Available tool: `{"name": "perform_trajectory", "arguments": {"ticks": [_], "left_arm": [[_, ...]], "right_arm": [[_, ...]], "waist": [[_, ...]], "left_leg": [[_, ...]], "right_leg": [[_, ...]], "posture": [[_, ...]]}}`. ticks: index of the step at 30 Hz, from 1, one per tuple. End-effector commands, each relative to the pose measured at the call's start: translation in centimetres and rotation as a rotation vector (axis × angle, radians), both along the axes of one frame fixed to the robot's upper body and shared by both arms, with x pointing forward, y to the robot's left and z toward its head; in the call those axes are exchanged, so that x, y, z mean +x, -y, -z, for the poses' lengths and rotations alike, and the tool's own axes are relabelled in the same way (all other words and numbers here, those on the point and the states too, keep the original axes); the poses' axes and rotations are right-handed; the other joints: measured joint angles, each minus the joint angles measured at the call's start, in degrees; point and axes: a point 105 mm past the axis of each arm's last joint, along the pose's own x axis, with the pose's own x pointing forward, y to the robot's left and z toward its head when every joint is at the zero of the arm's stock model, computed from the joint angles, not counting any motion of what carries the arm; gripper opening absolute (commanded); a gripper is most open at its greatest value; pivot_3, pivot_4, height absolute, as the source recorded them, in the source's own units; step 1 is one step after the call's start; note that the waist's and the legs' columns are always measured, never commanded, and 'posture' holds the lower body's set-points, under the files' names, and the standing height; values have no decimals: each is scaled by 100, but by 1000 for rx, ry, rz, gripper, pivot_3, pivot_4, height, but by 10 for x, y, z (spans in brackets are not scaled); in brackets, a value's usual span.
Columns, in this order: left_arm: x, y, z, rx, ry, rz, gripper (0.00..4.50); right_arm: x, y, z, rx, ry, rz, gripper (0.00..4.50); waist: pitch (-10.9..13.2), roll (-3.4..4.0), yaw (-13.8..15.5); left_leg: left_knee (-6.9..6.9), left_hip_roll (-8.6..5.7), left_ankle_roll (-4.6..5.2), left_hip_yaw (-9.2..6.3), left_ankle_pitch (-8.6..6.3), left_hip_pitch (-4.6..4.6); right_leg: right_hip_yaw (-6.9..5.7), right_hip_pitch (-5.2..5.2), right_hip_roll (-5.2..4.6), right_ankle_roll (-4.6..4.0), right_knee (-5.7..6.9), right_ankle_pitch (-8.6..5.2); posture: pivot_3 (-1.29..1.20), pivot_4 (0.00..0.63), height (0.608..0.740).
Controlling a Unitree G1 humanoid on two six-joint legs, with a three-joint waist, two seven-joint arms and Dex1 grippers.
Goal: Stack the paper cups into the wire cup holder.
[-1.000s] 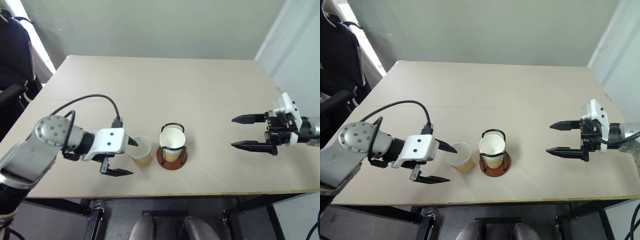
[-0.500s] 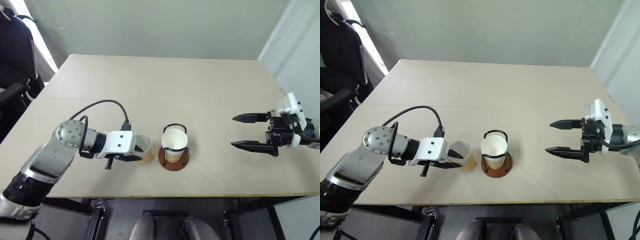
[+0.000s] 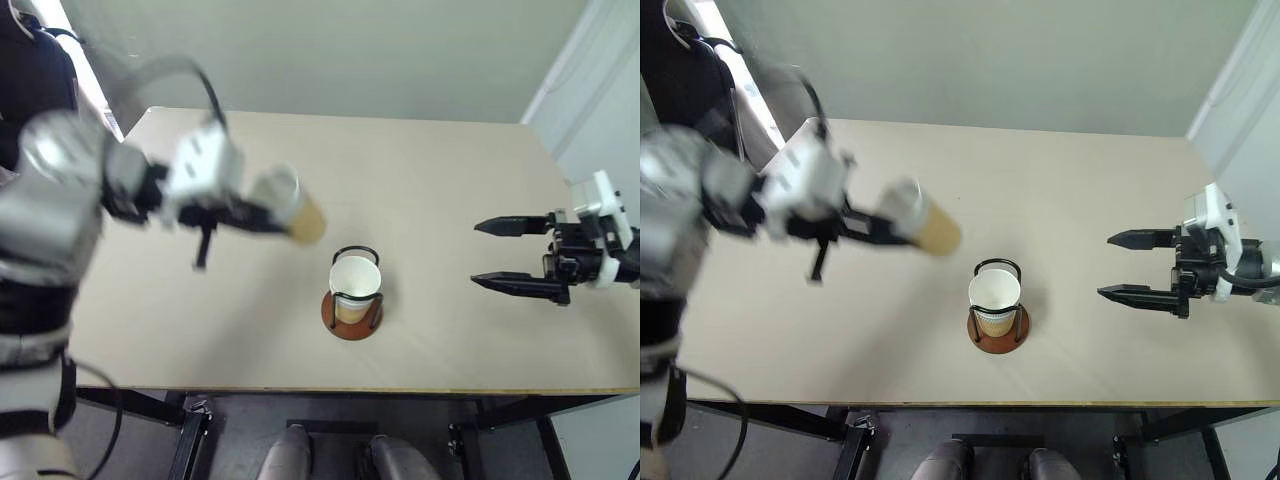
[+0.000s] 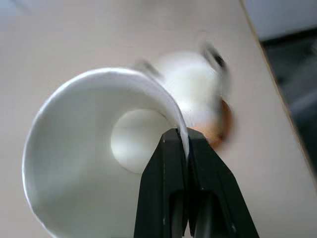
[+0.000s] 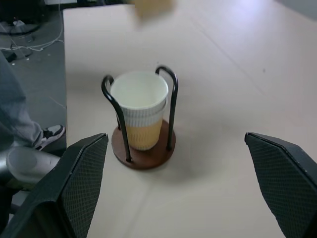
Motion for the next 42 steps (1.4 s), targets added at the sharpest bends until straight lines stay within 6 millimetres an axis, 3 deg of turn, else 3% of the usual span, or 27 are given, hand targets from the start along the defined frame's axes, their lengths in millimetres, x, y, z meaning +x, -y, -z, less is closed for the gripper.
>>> {"name": "perform_trajectory", "arguments": {"ticks": [1, 4, 7, 9, 28, 42], "left_arm": [[-1, 18, -17, -28, -22, 137, 40], [2, 43, -20, -13, -18, 238, 40], [-5, 73, 1, 66, -68, 372, 40], [-9, 79, 19, 140, -100, 419, 40], [-11, 75, 59, 329, -147, 491, 40], [-6, 72, 72, 384, -139, 479, 40]], "right_arm": [[-2, 4, -13, 5, 54, 12, 4500], [-2, 5, -12, 0, 58, 24, 4500], [-4, 6, -12, -3, 67, 43, 4500], [-6, 9, -11, -8, 71, 69, 4500], [-14, 10, -9, -18, 80, 145, 4500], [-15, 12, -5, -20, 75, 164, 4500]], "waist": [[0, 4, 5], [1, 7, 9], [3, 4, 12], [3, 6, 17], [3, 9, 48], [6, 15, 46]], "left_leg": [[5, -4, 9, 0, -5, 6], [28, -11, 25, -3, -15, 2], [38, -13, 34, 0, -20, -13], [39, -17, 42, 7, -25, -20], [60, -31, 73, 21, -43, -55], [130, -54, 129, 35, -75, -73]], "right_leg": [[1, 10, -4, 4, -4, -2], [2, 19, -7, 20, -3, -8], [3, 17, -8, 36, -18, -2], [5, 17, -12, 47, -33, 2], [48, 9, -14, 99, -74, -8], [116, 7, -14, 153, -72, 14]], "posture": [[0, 150, 740], [0, 150, 740], [0, 150, 740], [0, 150, 740], [0, 150, 740], [0, 150, 740]]}}
